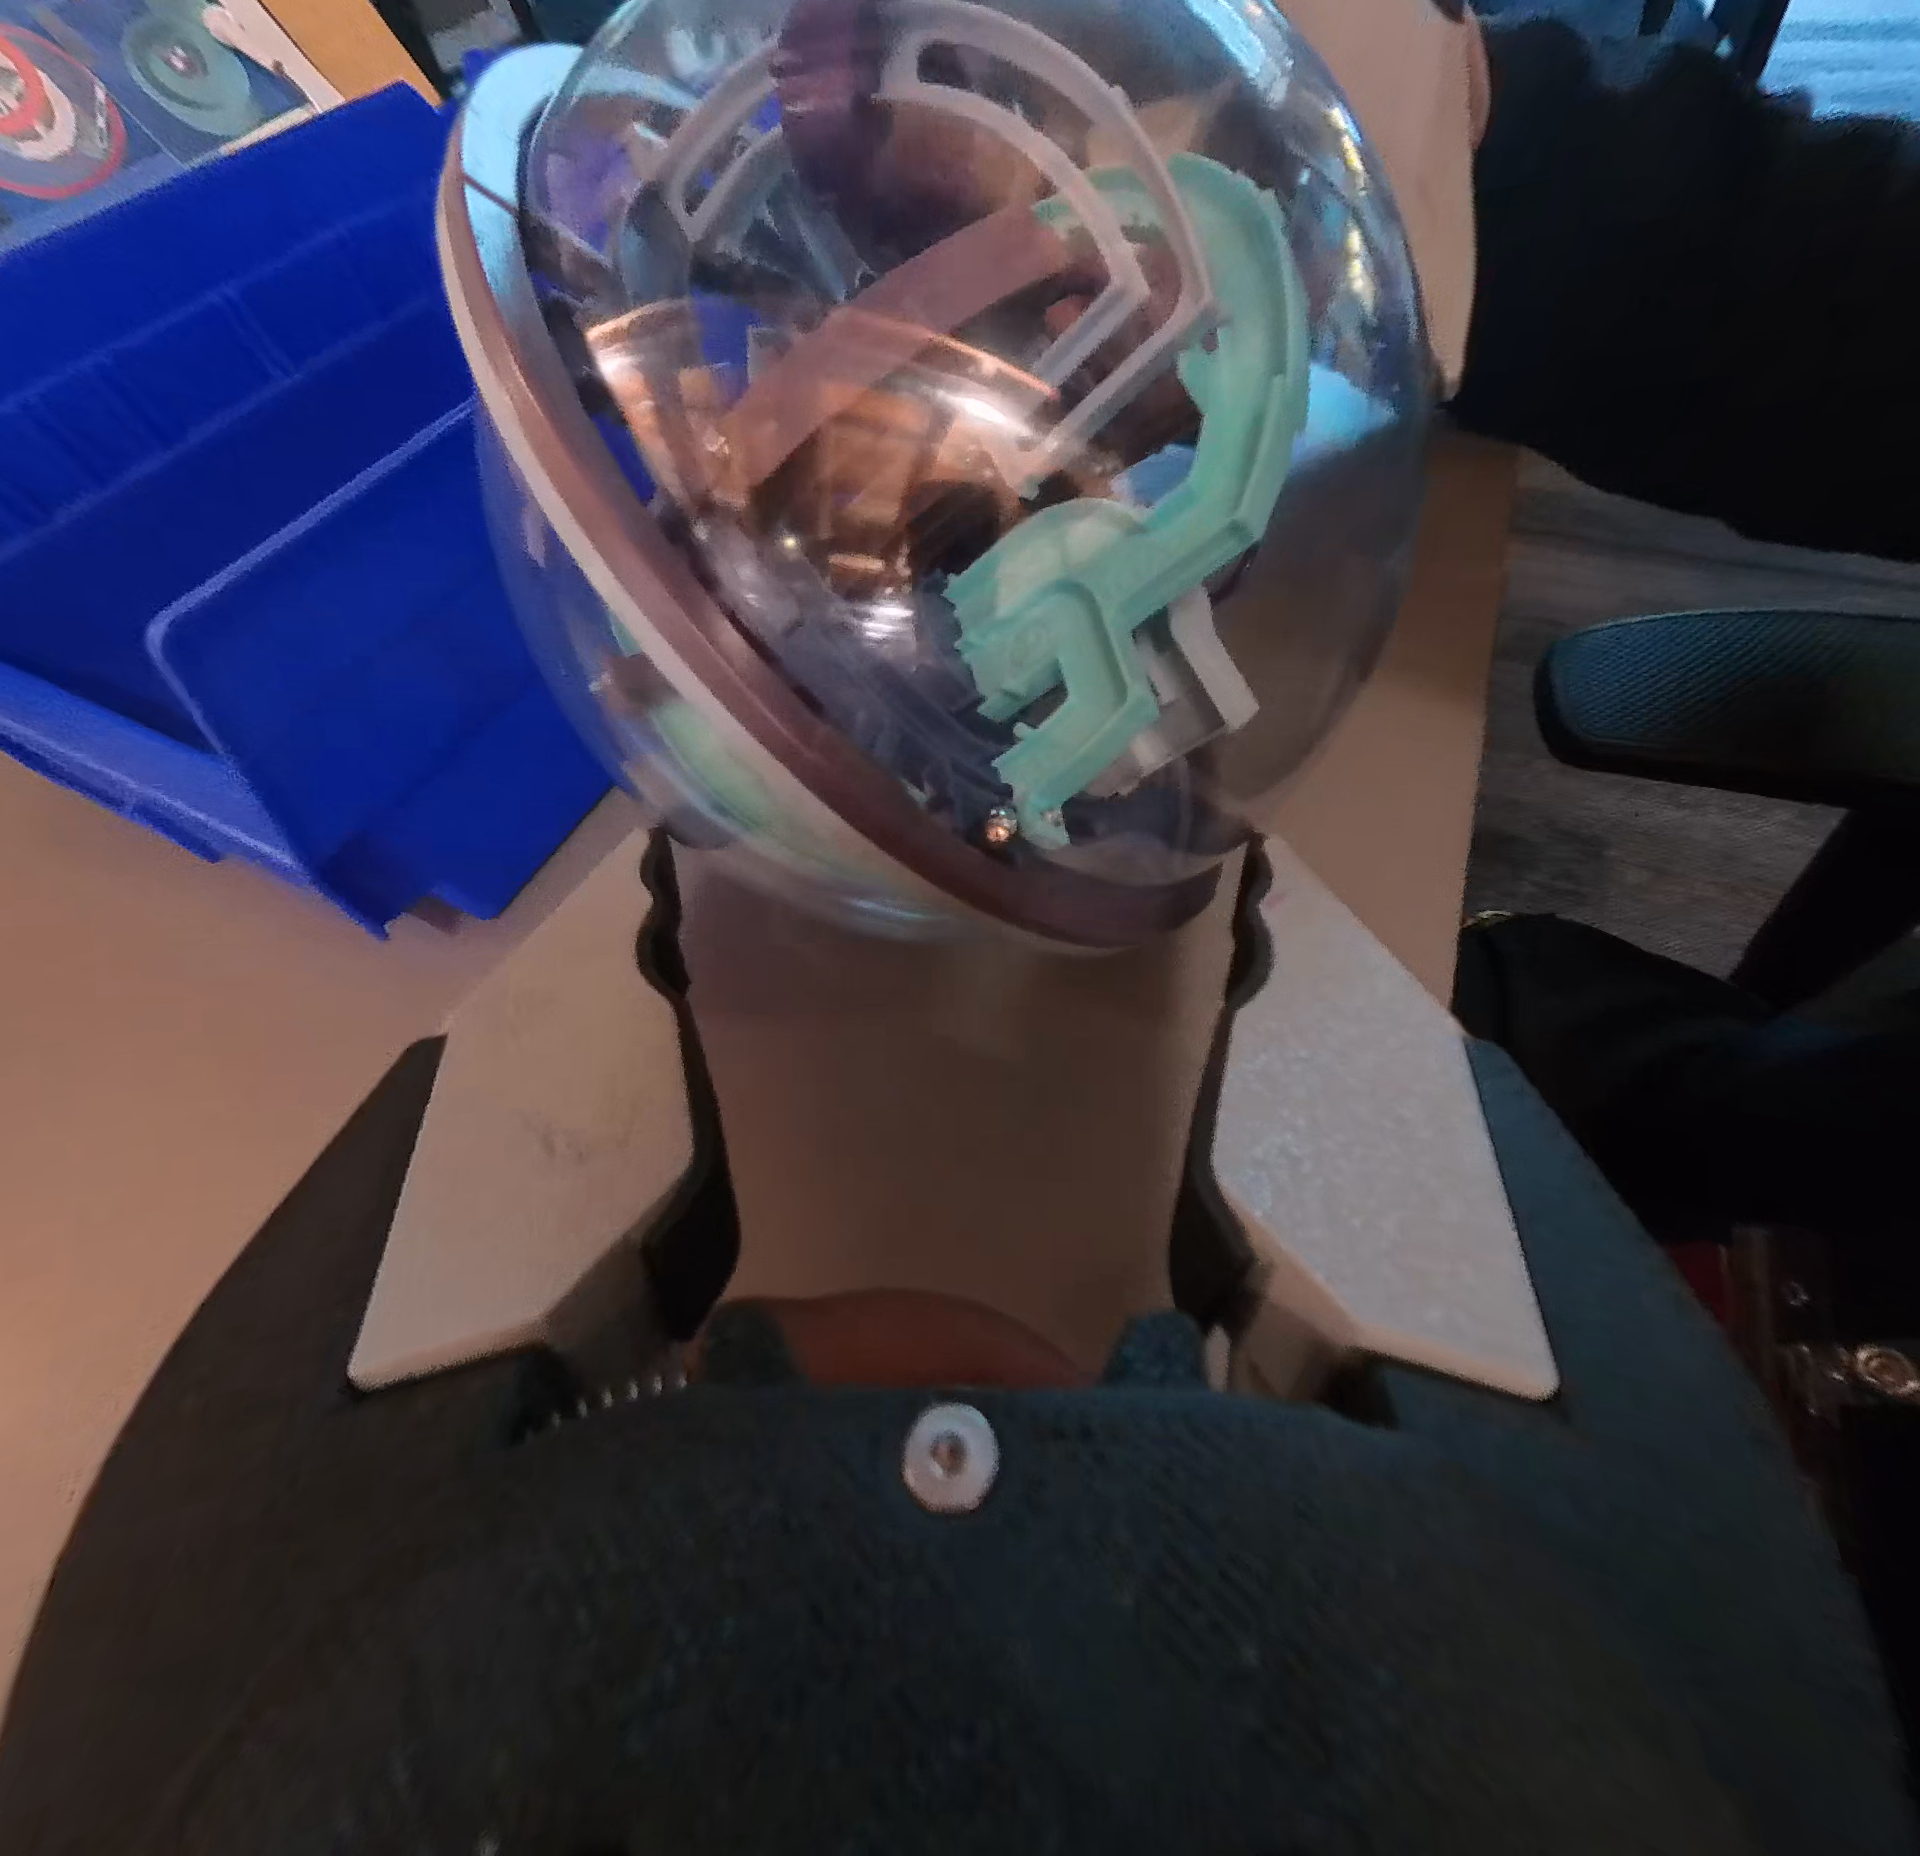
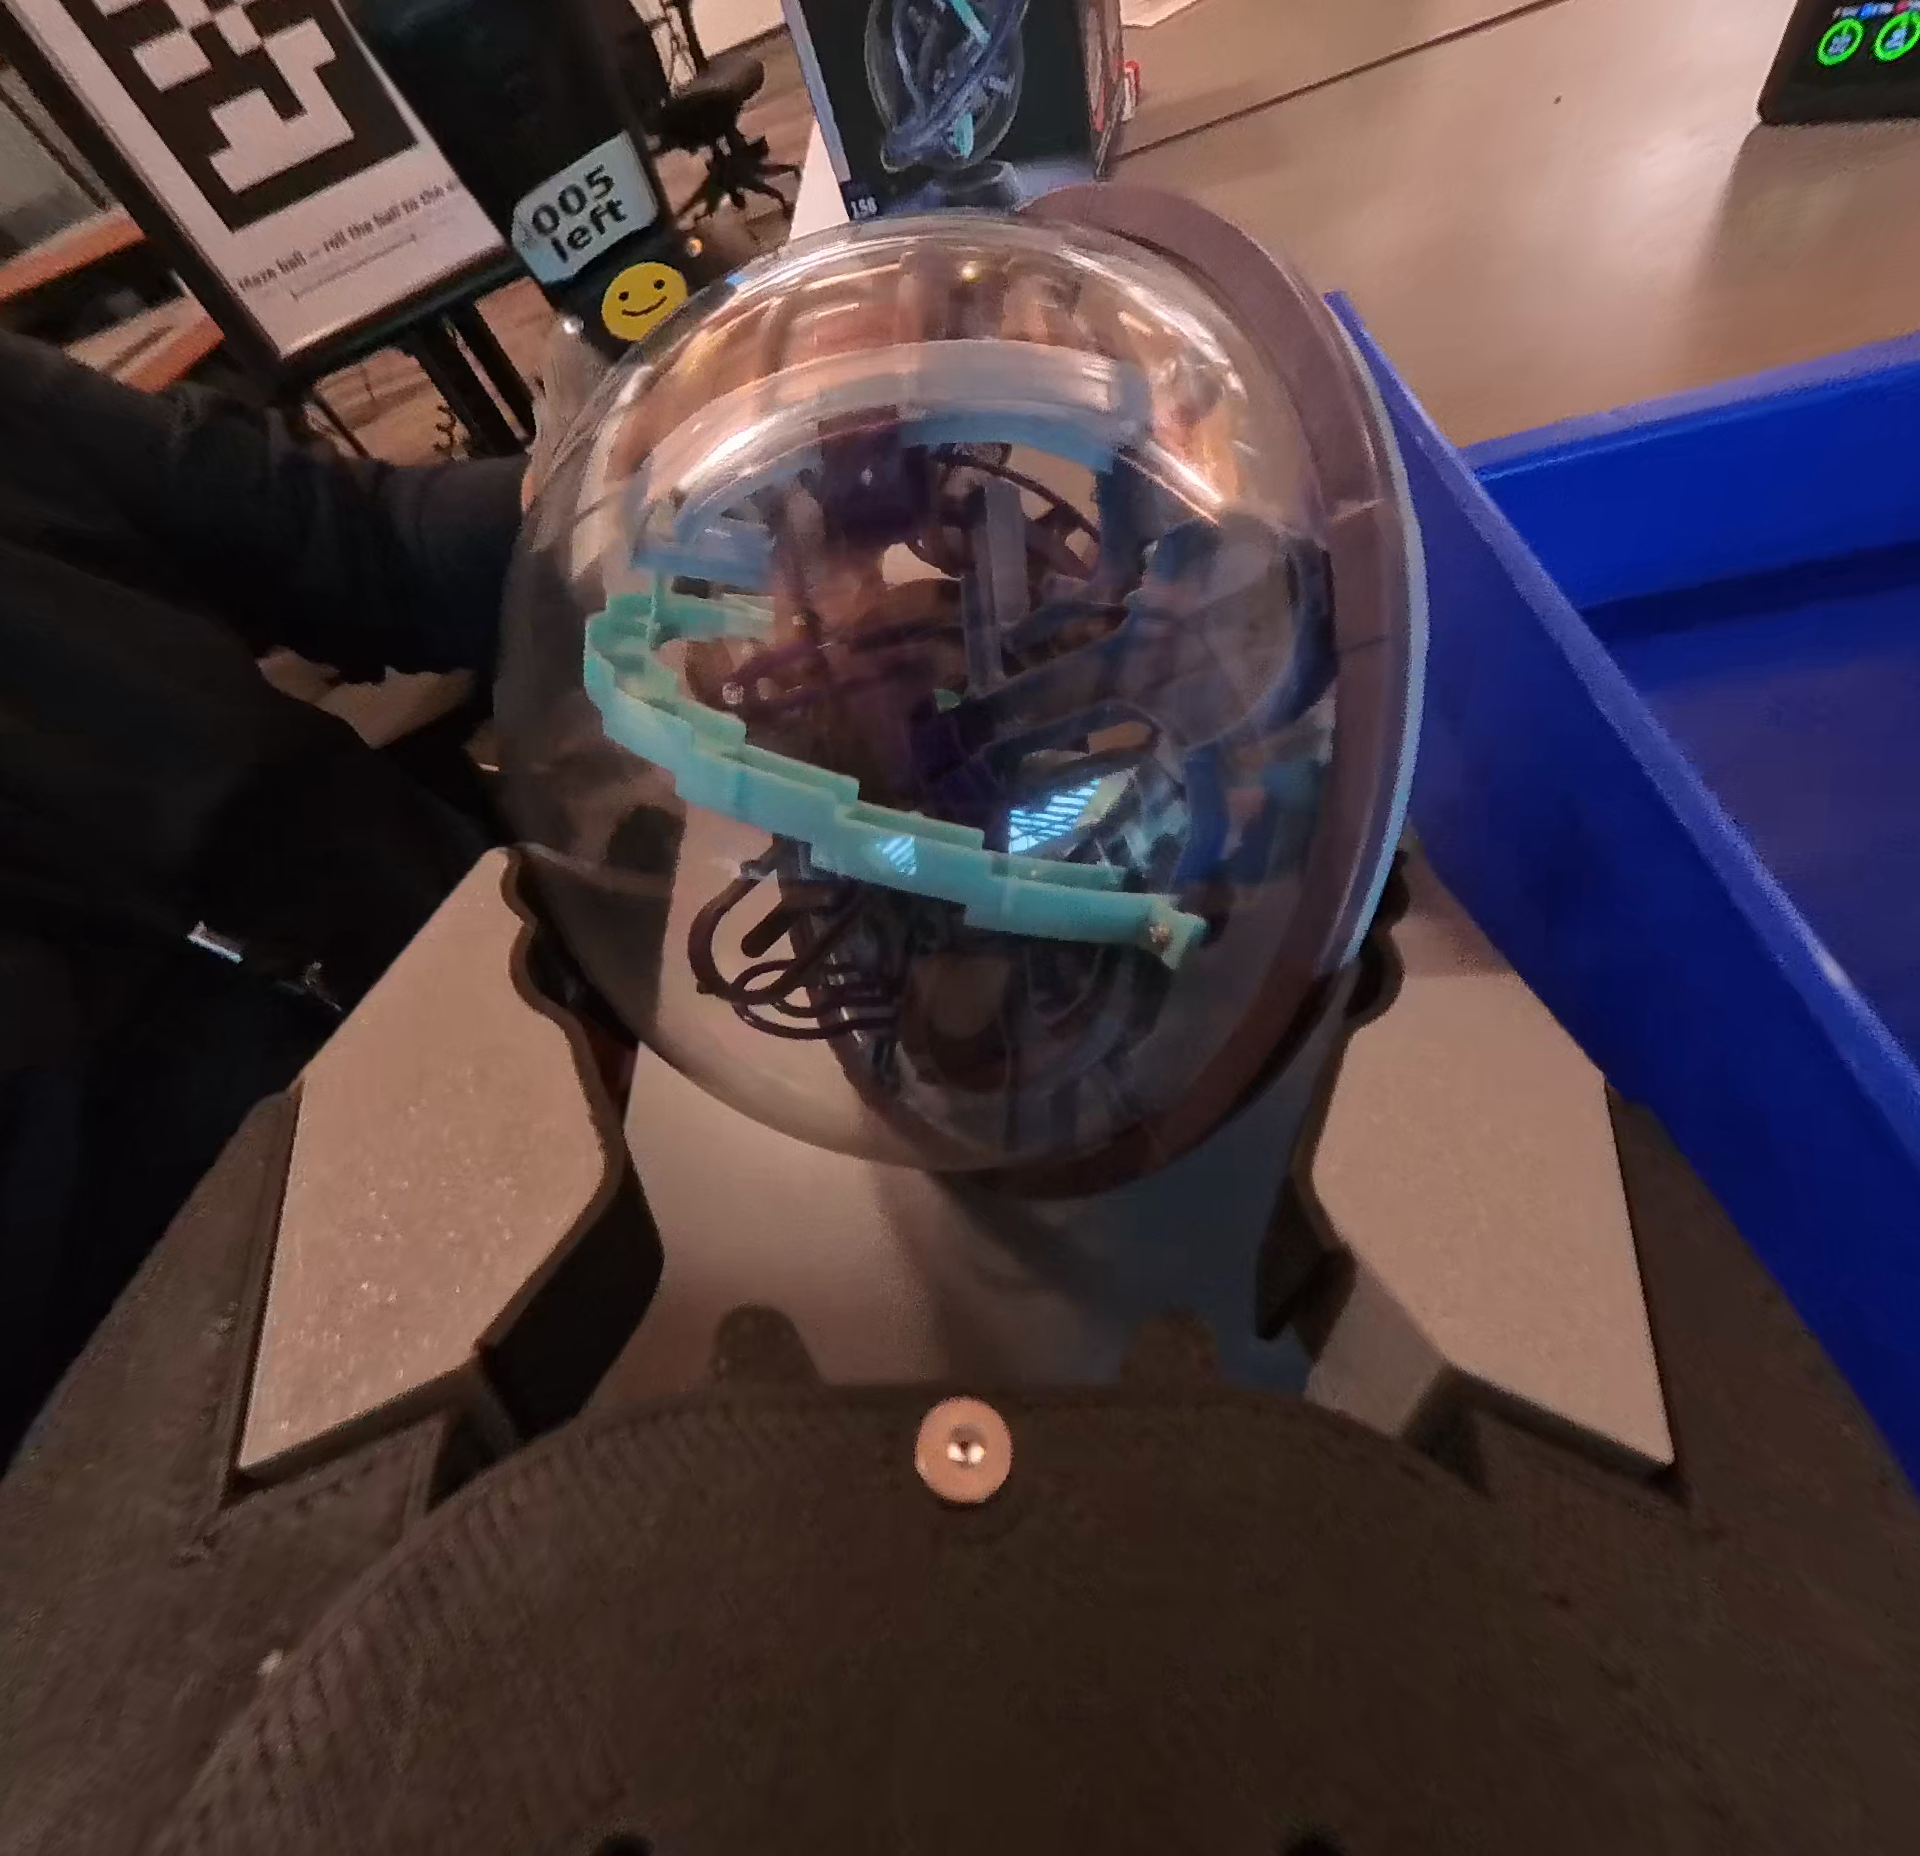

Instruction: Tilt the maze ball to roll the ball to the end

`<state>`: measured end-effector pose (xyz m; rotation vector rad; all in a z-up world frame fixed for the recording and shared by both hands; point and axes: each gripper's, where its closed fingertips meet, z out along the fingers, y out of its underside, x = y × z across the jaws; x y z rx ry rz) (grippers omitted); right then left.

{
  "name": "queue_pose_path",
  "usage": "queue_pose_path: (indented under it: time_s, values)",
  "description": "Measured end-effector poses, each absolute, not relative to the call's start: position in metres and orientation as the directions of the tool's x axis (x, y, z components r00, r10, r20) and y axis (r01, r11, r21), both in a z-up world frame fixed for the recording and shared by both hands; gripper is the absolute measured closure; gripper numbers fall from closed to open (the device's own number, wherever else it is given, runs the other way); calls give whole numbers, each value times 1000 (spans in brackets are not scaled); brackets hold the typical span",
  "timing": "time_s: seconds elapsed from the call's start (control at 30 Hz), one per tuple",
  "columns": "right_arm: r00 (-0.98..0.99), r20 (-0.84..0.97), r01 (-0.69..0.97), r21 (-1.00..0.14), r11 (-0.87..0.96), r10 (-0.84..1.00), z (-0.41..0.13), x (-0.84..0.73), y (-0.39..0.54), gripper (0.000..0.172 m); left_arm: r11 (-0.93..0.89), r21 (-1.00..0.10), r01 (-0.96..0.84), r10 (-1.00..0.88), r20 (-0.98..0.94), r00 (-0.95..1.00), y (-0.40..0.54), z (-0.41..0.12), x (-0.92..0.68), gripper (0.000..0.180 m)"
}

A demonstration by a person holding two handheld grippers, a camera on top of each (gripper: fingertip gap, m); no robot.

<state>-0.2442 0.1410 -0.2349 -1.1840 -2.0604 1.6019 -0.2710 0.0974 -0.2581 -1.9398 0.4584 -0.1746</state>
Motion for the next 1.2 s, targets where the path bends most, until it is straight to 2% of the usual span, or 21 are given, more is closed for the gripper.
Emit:
queue_pose_path:
  time_s: [0.43,0.8,0.9,1.03,1.2]
  values:
    - [-565,-477,497,-848,-184,673,-214,-251,117,22,-363,-930,-52,-400,105,910,71,-231,-274,76]
    - [-593,-586,510,-804,-305,552,-211,-250,89,22,-376,-926,-37,-400,126,908,45,-206,-278,76]
    - [-621,-517,456,-850,-265,589,-212,-249,87,22,-356,-929,-103,-409,56,911,43,-209,-277,76]
    - [-681,-268,253,-959,-125,682,-203,-246,88,22,-234,-923,-304,-407,-191,893,44,-207,-274,76]
    - [-684,-98,131,-991,-10,723,-201,-245,89,22,-220,-862,-457,-395,-350,849,46,-209,-275,77]
